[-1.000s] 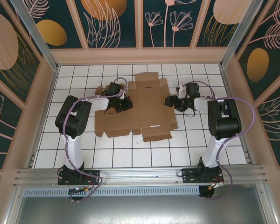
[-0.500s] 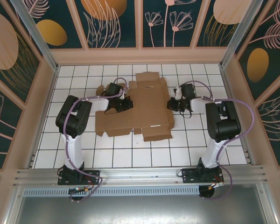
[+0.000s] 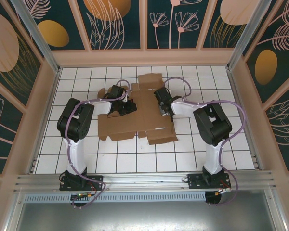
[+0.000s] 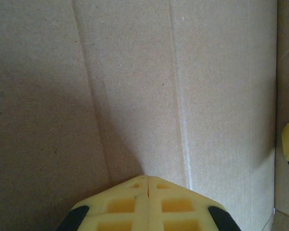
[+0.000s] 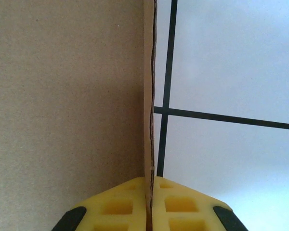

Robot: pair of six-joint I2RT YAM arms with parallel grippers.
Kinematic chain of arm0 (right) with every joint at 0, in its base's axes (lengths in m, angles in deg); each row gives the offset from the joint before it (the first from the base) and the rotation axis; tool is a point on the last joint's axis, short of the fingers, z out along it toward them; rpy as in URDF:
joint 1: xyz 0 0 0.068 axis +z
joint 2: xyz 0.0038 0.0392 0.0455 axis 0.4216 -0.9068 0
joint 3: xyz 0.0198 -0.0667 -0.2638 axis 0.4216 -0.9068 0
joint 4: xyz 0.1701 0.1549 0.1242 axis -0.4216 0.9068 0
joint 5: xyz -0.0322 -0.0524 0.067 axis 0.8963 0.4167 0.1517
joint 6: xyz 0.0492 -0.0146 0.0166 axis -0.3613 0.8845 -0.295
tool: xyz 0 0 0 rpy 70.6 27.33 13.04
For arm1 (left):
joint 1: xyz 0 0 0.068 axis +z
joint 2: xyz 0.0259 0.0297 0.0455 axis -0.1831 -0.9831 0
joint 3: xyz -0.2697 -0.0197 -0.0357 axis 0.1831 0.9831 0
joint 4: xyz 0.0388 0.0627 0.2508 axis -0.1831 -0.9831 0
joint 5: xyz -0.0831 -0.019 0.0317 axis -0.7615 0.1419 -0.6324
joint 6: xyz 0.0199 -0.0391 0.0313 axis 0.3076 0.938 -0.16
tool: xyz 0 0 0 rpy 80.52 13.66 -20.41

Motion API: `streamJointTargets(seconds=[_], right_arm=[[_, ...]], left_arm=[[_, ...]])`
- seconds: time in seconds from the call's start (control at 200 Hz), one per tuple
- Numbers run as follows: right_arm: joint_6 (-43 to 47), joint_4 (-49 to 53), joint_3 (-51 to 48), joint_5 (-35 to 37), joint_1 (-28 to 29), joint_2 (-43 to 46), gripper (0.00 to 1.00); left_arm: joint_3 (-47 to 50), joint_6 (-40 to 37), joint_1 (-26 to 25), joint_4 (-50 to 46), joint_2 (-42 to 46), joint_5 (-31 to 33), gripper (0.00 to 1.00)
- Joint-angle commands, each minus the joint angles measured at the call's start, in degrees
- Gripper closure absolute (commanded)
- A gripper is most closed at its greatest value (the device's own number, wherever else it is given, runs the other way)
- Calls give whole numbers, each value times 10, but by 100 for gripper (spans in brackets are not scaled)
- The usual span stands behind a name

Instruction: Fold the paper box

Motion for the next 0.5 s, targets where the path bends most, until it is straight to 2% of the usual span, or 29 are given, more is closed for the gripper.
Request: streamJointTargets(seconds=[0.0,0.025,0.12,0.19,0.26,0.435,0.495], right_arm=[[3,6,-13,-37,-14,-4,87],[6,-7,-23,-69,-15,10,85],[3,-51,-61,-260,-86,45,74],[-4,-75,-84,-367,-125,50,66],[-12,-96,-104,-435,-155,50,61],[-61,-193,-163,-636,-217,36,61],[-66,-199,-164,-656,-219,19,61]], left_arm=[[9,5,-2,-18,-6,10,100],[9,4,-2,-19,-6,10,100],[9,6,0,-19,-6,8,100],[11,9,1,-16,-7,3,100],[11,10,2,-14,-8,-3,100],[14,18,5,0,-14,-27,100],[15,21,6,2,-18,-35,100]])
